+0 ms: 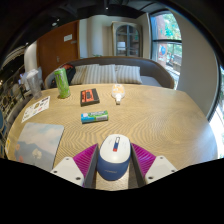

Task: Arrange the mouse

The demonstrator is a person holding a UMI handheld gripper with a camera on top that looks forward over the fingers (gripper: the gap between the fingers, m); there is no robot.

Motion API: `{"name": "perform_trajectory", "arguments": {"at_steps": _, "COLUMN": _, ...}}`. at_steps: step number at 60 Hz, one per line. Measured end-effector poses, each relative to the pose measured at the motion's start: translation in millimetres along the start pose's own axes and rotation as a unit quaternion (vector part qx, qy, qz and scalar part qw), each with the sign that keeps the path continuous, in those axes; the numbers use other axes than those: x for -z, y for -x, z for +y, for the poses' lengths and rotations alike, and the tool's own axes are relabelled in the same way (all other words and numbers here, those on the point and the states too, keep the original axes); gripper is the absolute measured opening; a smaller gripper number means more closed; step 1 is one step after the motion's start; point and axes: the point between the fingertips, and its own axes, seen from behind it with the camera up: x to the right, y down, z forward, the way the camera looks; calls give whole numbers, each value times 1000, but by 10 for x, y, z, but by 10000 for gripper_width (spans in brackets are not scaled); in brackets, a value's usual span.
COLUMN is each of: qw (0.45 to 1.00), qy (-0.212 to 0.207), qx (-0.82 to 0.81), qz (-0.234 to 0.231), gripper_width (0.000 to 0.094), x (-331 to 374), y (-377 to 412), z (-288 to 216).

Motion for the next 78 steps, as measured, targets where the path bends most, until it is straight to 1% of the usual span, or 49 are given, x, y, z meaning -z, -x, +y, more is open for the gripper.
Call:
{"name": "perform_trajectory", "arguments": {"at_steps": 2, "qw": 1000, "qy": -6, "qx": -7, "qz": 9, "gripper_width": 562, "x": -13, "y": -7, "z": -14}}
{"name": "perform_trajectory", "arguments": {"at_steps": 7, "qw": 999, "qy": -8, "qx": -27, "qz": 21, "gripper_width": 520, "x": -34, "y": -5, "z": -9}}
{"name": "perform_trajectory", "arguments": {"at_steps": 13, "qw": 998, "qy": 22, "qx": -50, "qz": 29, "gripper_width": 449, "x": -32, "y": -7, "z": 4}}
{"name": "perform_trajectory", "arguments": {"at_steps": 18, "qw": 993, "qy": 48, "qx": -102, "qz": 31, "gripper_width": 449, "x": 31, "y": -6, "z": -4}}
{"name": "perform_trajectory", "arguments": {"at_steps": 20, "qw": 989, "qy": 55, "qx": -128, "qz": 40, "gripper_width": 449, "x": 98, "y": -40, "z": -27}}
{"name": "perform_trajectory", "arguments": {"at_steps": 24, "qw": 988, "qy": 27, "qx": -137, "qz": 58, "gripper_width": 445, "x": 312, "y": -42, "z": -300}}
{"name": "perform_trajectory", "arguments": {"at_steps": 29, "qw": 993, "qy": -24, "qx": -92, "qz": 72, "gripper_width": 440, "x": 614, "y": 203, "z": -855}}
{"name": "perform_trajectory", "arguments": {"at_steps": 35, "qw": 994, "qy": -84, "qx": -56, "qz": 43, "gripper_width": 440, "x": 884, "y": 1001, "z": -1500}}
{"name": "perform_trajectory", "arguments": {"at_steps": 39, "qw": 993, "qy": -110, "qx": -33, "qz": 9, "gripper_width": 438, "x": 906, "y": 1656, "z": -1686}}
{"name": "perform_trajectory", "arguments": {"at_steps": 41, "qw": 993, "qy": -111, "qx": -26, "qz": -8, "gripper_width": 437, "x": 860, "y": 1972, "z": -1648}}
{"name": "perform_trajectory", "arguments": {"at_steps": 43, "qw": 994, "qy": -102, "qx": -24, "qz": -21, "gripper_width": 436, "x": 844, "y": 2346, "z": -1539}}
{"name": "perform_trajectory", "arguments": {"at_steps": 46, "qw": 996, "qy": -76, "qx": -22, "qz": -34, "gripper_width": 438, "x": 654, "y": 2598, "z": -1265}}
{"name": "perform_trajectory", "arguments": {"at_steps": 50, "qw": 998, "qy": -49, "qx": -19, "qz": -35, "gripper_width": 437, "x": 466, "y": 2936, "z": -817}}
{"name": "perform_trajectory", "arguments": {"at_steps": 55, "qw": 999, "qy": -9, "qx": -9, "qz": -31, "gripper_width": 438, "x": 246, "y": 3062, "z": -376}}
{"name": "perform_trajectory", "arguments": {"at_steps": 59, "qw": 1000, "qy": 9, "qx": -8, "qz": -21, "gripper_width": 437, "x": 191, "y": 3090, "z": -124}}
{"name": "perform_trajectory", "arguments": {"at_steps": 66, "qw": 1000, "qy": 27, "qx": -17, "qz": 0, "gripper_width": 444, "x": 103, "y": 2961, "z": 111}}
{"name": "perform_trajectory", "arguments": {"at_steps": 69, "qw": 1000, "qy": 14, "qx": -23, "qz": -3, "gripper_width": 459, "x": 89, "y": 2947, "z": 103}}
{"name": "perform_trajectory", "arguments": {"at_steps": 70, "qw": 1000, "qy": 18, "qx": -24, "qz": -4, "gripper_width": 469, "x": 108, "y": 2956, "z": 116}}
{"name": "perform_trajectory", "arguments": {"at_steps": 72, "qw": 1000, "qy": 10, "qx": -23, "qz": -6, "gripper_width": 489, "x": 102, "y": 2948, "z": 95}}
{"name": "perform_trajectory", "arguments": {"at_steps": 75, "qw": 1000, "qy": 12, "qx": -11, "qz": -8, "gripper_width": 526, "x": 80, "y": 2939, "z": 116}}
{"name": "perform_trajectory", "arguments": {"at_steps": 78, "qw": 1000, "qy": 27, "qx": -1, "qz": -13, "gripper_width": 552, "x": 97, "y": 2959, "z": 147}}
